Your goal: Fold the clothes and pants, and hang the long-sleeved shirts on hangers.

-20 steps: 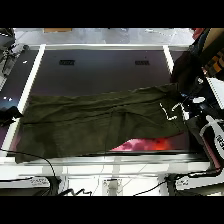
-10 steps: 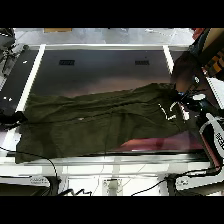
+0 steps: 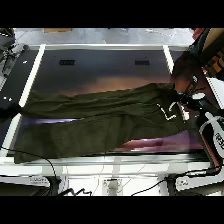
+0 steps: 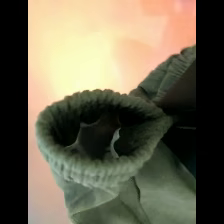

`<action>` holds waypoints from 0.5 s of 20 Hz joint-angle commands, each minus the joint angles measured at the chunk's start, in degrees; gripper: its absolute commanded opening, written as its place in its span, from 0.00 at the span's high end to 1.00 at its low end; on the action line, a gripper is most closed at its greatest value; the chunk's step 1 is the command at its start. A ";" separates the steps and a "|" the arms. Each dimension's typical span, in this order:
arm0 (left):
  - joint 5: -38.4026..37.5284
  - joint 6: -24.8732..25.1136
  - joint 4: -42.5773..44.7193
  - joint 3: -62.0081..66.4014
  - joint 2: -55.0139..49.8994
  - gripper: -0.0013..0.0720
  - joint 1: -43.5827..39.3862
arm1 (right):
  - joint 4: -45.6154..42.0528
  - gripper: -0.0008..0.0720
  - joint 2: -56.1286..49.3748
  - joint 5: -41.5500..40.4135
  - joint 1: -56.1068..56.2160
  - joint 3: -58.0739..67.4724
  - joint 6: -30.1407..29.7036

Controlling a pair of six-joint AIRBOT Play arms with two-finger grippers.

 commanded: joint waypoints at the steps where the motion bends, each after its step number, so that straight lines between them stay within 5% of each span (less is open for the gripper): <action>1: 0.96 0.74 -3.26 6.78 1.40 0.95 -2.23 | -4.46 0.94 -0.04 -1.01 0.35 3.19 3.39; 6: 2.05 0.55 -4.02 13.99 2.71 0.95 -5.42 | -12.50 0.94 -3.17 -1.22 0.35 9.09 14.21; 10: 5.44 0.57 -4.20 18.01 4.98 0.95 -6.14 | -13.84 0.94 -7.98 -0.87 0.22 12.04 17.31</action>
